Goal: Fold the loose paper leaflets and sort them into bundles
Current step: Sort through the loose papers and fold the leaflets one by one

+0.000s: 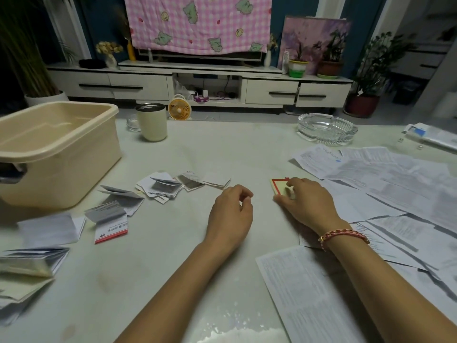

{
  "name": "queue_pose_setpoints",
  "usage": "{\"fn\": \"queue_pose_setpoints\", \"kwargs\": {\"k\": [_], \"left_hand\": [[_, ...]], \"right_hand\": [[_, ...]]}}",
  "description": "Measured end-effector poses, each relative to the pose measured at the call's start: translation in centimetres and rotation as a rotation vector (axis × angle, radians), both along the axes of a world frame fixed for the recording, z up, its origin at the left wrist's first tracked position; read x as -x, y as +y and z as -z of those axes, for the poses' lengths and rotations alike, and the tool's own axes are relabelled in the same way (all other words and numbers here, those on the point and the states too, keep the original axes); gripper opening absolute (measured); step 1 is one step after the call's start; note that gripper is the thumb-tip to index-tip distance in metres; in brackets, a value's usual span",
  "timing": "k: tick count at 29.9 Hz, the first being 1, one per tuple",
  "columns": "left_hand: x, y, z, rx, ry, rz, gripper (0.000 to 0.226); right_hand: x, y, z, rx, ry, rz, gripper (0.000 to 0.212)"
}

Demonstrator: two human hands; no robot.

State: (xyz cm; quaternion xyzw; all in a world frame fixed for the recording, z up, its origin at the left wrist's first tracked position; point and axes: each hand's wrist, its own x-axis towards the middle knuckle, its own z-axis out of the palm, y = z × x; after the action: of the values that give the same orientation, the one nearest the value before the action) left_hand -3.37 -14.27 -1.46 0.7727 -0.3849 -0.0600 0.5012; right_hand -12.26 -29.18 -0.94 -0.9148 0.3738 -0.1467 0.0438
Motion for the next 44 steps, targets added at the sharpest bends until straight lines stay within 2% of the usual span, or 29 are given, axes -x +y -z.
{"fn": "queue_pose_setpoints", "kwargs": {"k": [4,10,12,15,18,20,22,24,26,28,36,38,41,44], "left_hand": [[-0.2,-0.1,-0.1,-0.005,0.005,-0.017,0.017],[-0.4,-0.1,0.1,0.004,0.01,-0.032,0.017],[-0.6,-0.1,0.1,0.02,0.017,-0.043,0.016],[-1.1,-0.2,-0.2,0.088,0.082,-0.07,0.017],[-1.4,-0.1,-1.0,0.189,0.253,-0.053,0.032],[-1.6,0.0,-1.3,0.207,0.386,0.002,0.046],[-1.7,0.2,-1.6,0.182,0.499,0.077,0.047],[-1.7,0.4,-1.8,0.182,0.562,0.166,0.029],[-1.3,0.7,-1.9,0.184,0.555,0.199,0.011],[-0.8,0.9,-1.8,0.174,0.523,0.212,0.015],[0.3,1.8,-2.2,0.142,0.583,0.314,0.014],[0.6,2.1,-2.4,0.112,0.633,0.328,0.022],[0.9,2.2,-2.9,0.102,0.805,0.352,0.039],[0.9,2.1,-3.2,0.097,0.916,0.353,0.049]], "right_hand": [[-0.7,1.2,0.1,0.032,0.01,-0.04,0.042],[-1.3,3.0,-0.1,0.262,0.135,-0.061,0.026],[-1.4,3.2,-0.2,0.251,0.085,-0.051,0.021],[-1.1,2.8,-1.1,0.059,-0.184,0.039,0.021],[-0.6,2.9,-2.8,-0.348,-0.524,0.053,0.025],[0.0,3.5,-3.8,-0.607,-0.661,-0.008,0.026],[0.8,4.4,-4.3,-0.781,-0.7,-0.039,0.024],[1.4,5.3,-4.2,-0.858,-0.691,-0.023,0.024],[2.4,6.0,-4.0,-0.923,-0.676,0.005,0.026],[3.4,6.4,-4.2,-0.97,-0.669,0.026,0.024],[5.4,8.4,-4.5,-0.915,-0.726,-0.023,0.002],[5.2,8.3,-4.5,-0.846,-0.769,-0.01,0.004],[5.0,7.9,-4.5,-0.735,-0.798,-0.038,0.011],[4.7,7.7,-4.0,-0.525,-0.728,-0.089,0.016]]}}
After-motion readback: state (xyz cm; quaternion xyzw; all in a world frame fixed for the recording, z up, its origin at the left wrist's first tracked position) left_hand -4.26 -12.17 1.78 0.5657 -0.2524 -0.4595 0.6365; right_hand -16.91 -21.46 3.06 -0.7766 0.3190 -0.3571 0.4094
